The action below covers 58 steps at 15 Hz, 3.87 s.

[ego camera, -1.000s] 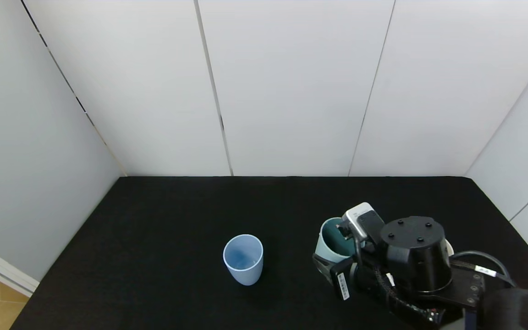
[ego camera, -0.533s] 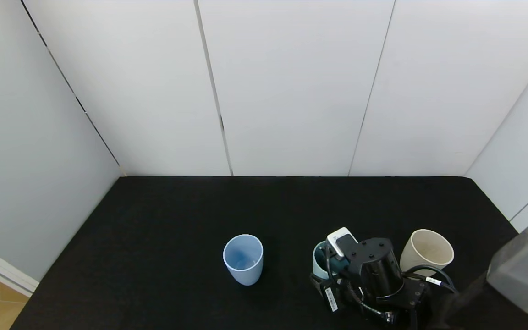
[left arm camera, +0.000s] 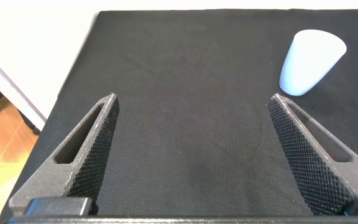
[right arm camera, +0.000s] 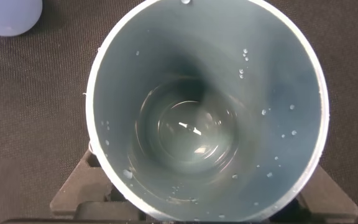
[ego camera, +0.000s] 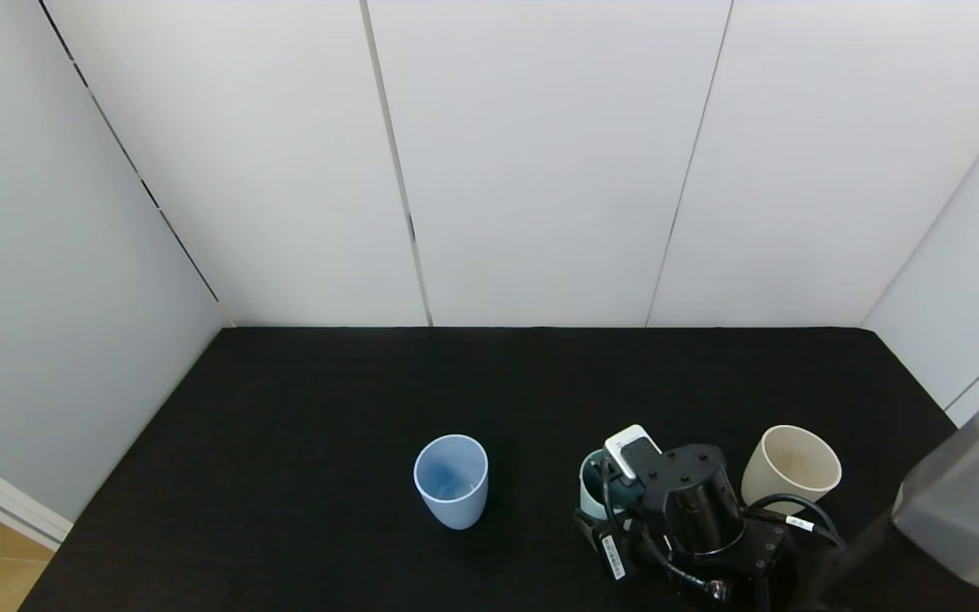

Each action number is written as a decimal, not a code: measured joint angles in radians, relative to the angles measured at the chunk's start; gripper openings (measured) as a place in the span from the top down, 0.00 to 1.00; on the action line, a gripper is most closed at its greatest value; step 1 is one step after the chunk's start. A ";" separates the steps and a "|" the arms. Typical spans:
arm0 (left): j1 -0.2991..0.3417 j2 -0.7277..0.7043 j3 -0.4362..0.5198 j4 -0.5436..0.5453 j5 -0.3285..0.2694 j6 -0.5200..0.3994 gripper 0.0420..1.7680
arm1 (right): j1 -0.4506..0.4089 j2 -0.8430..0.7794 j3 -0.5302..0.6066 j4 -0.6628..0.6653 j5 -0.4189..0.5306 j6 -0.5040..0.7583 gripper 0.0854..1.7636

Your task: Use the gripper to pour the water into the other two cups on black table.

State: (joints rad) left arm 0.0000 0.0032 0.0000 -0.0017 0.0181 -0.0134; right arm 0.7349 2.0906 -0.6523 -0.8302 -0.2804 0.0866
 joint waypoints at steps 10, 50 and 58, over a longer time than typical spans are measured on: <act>0.000 0.000 0.000 0.000 0.000 -0.001 0.03 | 0.009 -0.046 0.008 0.005 0.000 0.000 0.35; 0.000 0.000 0.000 0.000 0.000 -0.001 0.03 | 0.006 -0.111 0.018 0.007 -0.003 -0.007 0.05; 0.000 0.000 0.000 0.000 0.000 -0.001 0.03 | 0.015 -0.191 0.041 0.006 -0.003 -0.039 0.04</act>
State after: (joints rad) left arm 0.0000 0.0032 0.0000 -0.0013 0.0177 -0.0149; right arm 0.7500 1.8998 -0.6115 -0.8245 -0.2832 0.0474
